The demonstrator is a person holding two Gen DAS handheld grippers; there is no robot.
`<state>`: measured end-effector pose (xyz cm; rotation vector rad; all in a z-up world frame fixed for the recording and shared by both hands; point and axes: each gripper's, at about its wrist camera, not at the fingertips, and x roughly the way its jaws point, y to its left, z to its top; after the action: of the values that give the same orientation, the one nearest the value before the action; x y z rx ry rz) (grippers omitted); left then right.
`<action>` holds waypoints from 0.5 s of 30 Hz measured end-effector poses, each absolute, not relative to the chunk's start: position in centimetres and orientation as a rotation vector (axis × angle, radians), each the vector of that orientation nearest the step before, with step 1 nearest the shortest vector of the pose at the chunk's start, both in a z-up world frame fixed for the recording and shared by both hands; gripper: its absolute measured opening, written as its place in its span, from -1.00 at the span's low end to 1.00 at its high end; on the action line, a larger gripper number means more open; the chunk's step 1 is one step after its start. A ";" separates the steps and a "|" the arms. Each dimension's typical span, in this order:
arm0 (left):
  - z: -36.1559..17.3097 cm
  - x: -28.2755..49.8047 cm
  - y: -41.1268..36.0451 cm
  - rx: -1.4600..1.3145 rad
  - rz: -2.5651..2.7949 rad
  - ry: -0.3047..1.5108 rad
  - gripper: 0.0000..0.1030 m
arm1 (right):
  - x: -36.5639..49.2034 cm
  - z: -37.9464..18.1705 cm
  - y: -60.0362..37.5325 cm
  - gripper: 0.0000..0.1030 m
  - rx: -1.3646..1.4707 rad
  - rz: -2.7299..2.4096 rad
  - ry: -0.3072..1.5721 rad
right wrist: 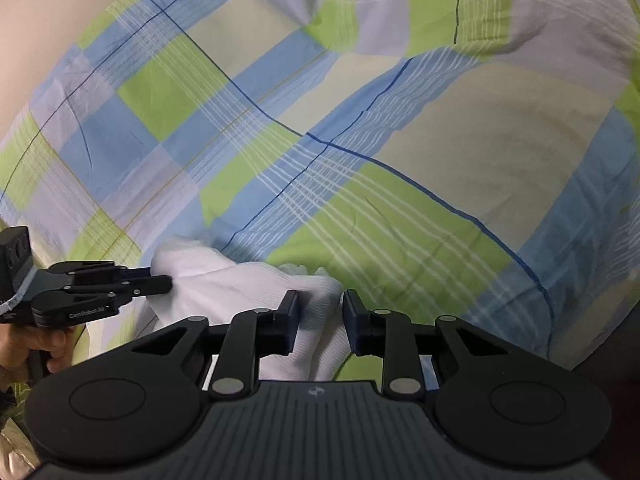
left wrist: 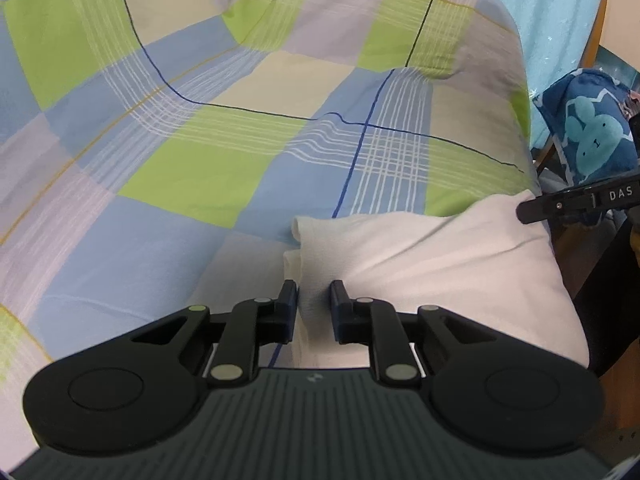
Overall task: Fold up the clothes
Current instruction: 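Open both grippers and press the folded undershirt flat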
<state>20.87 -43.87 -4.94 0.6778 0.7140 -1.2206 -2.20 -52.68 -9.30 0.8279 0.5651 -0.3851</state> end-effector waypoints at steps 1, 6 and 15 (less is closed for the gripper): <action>-4.7 20.6 -43.6 0.694 -1.210 0.701 -0.72 | -2.4 -9.1 -52.6 -0.32 0.817 -0.393 0.564; -3.6 18.2 -41.4 0.832 -1.167 0.592 -0.71 | -3.5 -7.8 -50.8 -0.22 0.726 -0.402 0.565; -5.5 11.7 -38.2 1.273 -1.249 0.333 -0.62 | -4.8 -5.6 -45.4 -0.06 0.488 -0.328 0.600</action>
<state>11.70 -38.23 -5.47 1.2733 0.3332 -1.2490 -4.78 -45.39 -5.62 0.4878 0.5995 -0.3281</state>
